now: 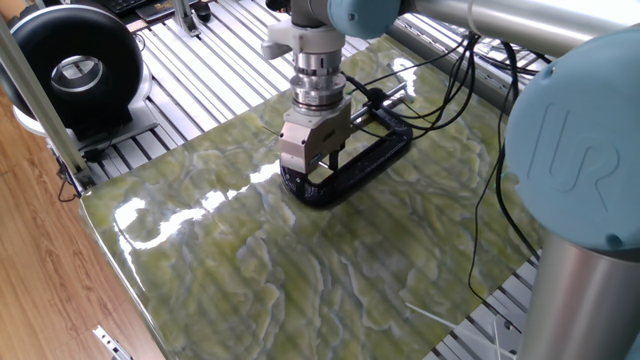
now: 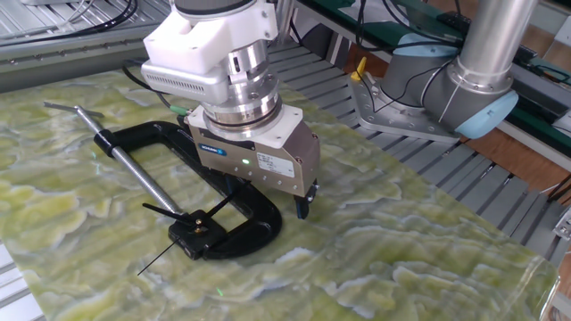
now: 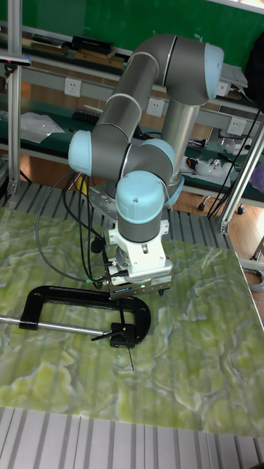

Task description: Turn the hands of a clock

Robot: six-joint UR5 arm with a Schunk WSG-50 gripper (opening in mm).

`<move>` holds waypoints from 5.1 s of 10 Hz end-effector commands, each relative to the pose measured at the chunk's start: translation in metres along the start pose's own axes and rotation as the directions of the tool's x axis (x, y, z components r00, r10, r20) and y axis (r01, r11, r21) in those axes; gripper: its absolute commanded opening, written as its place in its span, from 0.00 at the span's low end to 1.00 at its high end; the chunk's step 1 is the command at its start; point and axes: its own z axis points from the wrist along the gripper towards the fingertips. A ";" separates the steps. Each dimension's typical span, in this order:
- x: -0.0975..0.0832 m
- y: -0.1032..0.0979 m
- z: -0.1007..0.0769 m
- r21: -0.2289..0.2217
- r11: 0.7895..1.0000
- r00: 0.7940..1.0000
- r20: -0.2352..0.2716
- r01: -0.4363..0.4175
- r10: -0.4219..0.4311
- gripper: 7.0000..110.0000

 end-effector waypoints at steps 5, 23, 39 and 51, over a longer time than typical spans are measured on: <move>-0.001 0.007 0.001 -0.009 1.000 1.000 0.002 -0.023 0.023 0.15; -0.007 0.017 0.002 -0.013 0.999 0.999 0.000 -0.050 0.050 0.15; -0.004 0.012 -0.030 0.047 0.996 0.997 -0.024 -0.071 0.072 0.15; -0.065 0.025 -0.068 0.001 0.985 0.982 0.089 -0.170 0.169 0.15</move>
